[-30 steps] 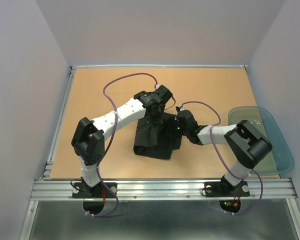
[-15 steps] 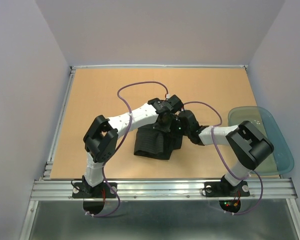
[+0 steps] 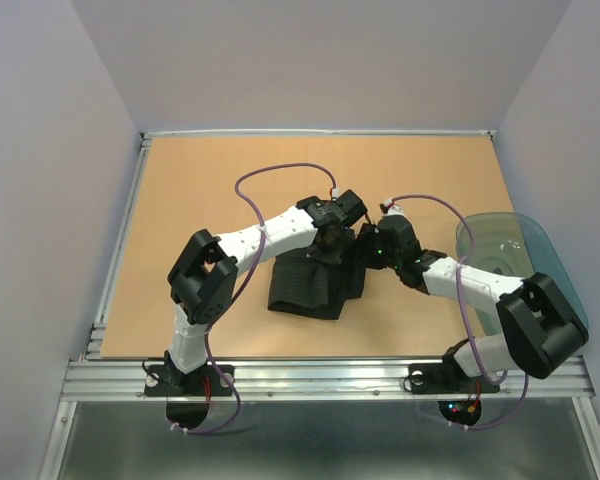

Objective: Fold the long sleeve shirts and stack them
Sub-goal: Fold the shirt

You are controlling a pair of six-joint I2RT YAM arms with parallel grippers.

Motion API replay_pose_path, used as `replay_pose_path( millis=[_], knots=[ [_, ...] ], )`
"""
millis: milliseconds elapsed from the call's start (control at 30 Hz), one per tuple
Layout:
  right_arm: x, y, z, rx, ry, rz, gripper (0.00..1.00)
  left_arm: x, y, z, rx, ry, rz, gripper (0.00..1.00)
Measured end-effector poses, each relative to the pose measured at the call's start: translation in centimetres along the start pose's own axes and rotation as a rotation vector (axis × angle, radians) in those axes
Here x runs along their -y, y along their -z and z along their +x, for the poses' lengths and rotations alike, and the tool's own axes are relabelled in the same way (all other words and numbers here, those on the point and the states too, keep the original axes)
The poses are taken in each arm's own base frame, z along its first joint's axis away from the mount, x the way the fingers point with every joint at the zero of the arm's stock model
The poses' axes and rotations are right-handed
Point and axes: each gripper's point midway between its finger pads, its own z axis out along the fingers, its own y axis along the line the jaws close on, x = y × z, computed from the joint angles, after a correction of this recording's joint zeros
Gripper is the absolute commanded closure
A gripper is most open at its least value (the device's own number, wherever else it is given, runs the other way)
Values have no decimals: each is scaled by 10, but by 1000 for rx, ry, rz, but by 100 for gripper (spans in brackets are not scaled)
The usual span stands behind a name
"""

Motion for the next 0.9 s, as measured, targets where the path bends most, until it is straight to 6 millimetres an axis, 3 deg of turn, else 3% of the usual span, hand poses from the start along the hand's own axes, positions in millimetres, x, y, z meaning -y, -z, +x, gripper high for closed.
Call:
replay_pose_path(
  millis=[233,367,433,467,567,600,700,900],
  knots=[
    [52,4,-3,4,-69,127,53,0,0,0,-1,-4,3,85],
    [61,-3,9,-40,-77,150,54,2,-1,1,-3,-16,5,83],
    [64,-5,14,-55,-80,157,54,3,-2,3,-8,-26,5,71],
    [65,-6,16,-62,-82,160,54,4,-4,4,-12,-32,4,58],
    [64,-7,15,-62,-82,155,54,8,-6,7,-21,-45,12,38],
    [64,-6,15,-62,-82,154,54,9,-6,8,-24,-51,17,26],
    [60,-4,11,-48,-77,143,54,15,-4,7,-23,-56,38,9],
    [46,15,-17,49,-53,105,54,34,18,-15,45,-32,126,8]
  ],
)
